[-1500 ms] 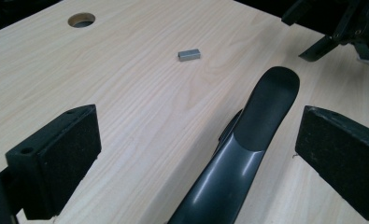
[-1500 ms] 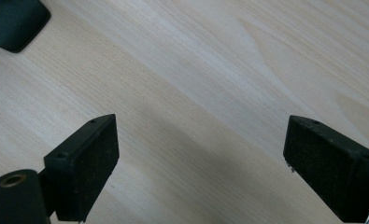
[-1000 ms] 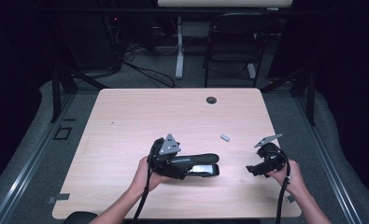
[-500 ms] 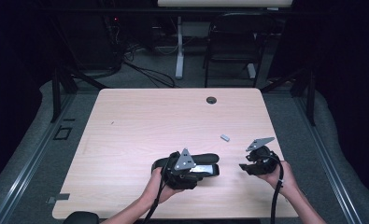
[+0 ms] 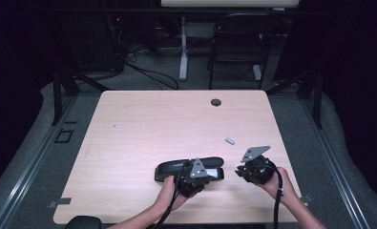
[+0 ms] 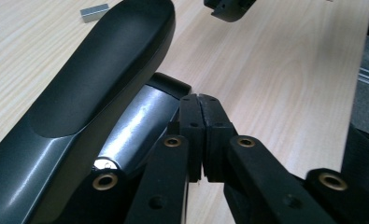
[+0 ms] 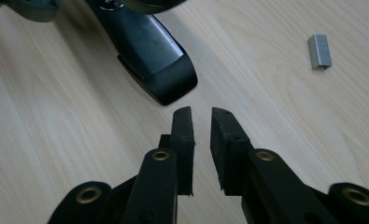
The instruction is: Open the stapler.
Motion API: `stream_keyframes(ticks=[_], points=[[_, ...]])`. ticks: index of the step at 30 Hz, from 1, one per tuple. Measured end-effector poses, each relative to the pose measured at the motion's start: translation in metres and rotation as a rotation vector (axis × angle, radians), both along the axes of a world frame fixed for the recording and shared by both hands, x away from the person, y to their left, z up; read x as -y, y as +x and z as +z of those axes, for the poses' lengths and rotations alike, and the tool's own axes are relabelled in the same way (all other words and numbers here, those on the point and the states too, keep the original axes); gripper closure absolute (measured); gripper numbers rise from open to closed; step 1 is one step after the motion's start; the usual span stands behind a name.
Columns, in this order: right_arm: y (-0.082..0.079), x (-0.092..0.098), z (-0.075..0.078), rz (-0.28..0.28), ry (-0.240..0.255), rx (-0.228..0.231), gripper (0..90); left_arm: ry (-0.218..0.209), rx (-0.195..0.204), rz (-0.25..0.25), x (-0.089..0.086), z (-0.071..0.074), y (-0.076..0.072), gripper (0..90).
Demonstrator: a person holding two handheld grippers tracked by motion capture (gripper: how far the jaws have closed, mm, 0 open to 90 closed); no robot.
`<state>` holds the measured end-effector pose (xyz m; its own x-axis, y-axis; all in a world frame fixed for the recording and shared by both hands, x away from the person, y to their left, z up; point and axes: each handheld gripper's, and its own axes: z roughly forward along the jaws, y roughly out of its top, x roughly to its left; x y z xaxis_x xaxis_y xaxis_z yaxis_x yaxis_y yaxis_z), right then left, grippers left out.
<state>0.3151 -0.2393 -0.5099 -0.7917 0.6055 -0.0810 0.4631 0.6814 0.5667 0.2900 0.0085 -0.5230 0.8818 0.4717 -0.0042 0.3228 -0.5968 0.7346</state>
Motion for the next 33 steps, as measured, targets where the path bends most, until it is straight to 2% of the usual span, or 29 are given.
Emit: stream_keyframes(ticks=[3, 6, 11, 12, 15, 18, 20, 23, 25, 27, 28, 33], points=[[-0.001, -0.003, -0.001, 0.01, -0.001, 0.008, 82.5, -0.004, -0.003, 0.018, -0.001, -0.003, 0.002, 89.8], [-0.001, -0.007, -0.001, 0.021, -0.016, 0.019, 85.0, -0.015, -0.033, 0.047, -0.003, -0.008, 0.008, 89.8], [-0.002, -0.014, -0.003, 0.034, -0.012, 0.025, 88.0, -0.056, -0.048, 0.098, -0.006, -0.012, 0.013, 89.8], [-0.003, -0.016, -0.004, 0.045, -0.009, 0.036, 89.1, -0.08, -0.037, 0.131, -0.006, -0.013, 0.013, 89.9], [-0.004, -0.019, -0.006, 0.06, 0.006, 0.058, 90.0, -0.083, -0.025, 0.142, -0.006, -0.014, 0.012, 90.0], [-0.005, -0.022, -0.007, 0.075, 0.013, 0.086, 90.0, -0.079, 0.008, 0.155, -0.002, -0.017, 0.009, 90.0], [-0.006, -0.026, -0.008, 0.093, 0.015, 0.084, 90.0, -0.076, 0.018, 0.161, -0.001, -0.019, 0.009, 89.9], [-0.007, -0.033, -0.014, 0.106, -0.001, 0.089, 90.0, -0.078, 0.014, 0.174, 0.001, -0.023, 0.009, 90.0], [-0.007, -0.037, -0.018, 0.115, -0.029, 0.096, 90.0, -0.077, 0.015, 0.18, 0.002, -0.026, 0.01, 89.9], [-0.006, -0.041, -0.022, 0.122, -0.033, 0.093, 90.0, -0.083, 0.022, 0.195, 0.003, -0.029, 0.01, 89.9], [-0.006, -0.045, -0.027, 0.142, -0.057, 0.099, 90.0, -0.089, 0.03, 0.205, 0.003, -0.03, 0.009, 89.9], [-0.004, -0.05, -0.034, 0.151, -0.07, 0.116, 90.0, -0.095, 0.06, 0.227, 0.005, -0.035, 0.009, 89.9]])
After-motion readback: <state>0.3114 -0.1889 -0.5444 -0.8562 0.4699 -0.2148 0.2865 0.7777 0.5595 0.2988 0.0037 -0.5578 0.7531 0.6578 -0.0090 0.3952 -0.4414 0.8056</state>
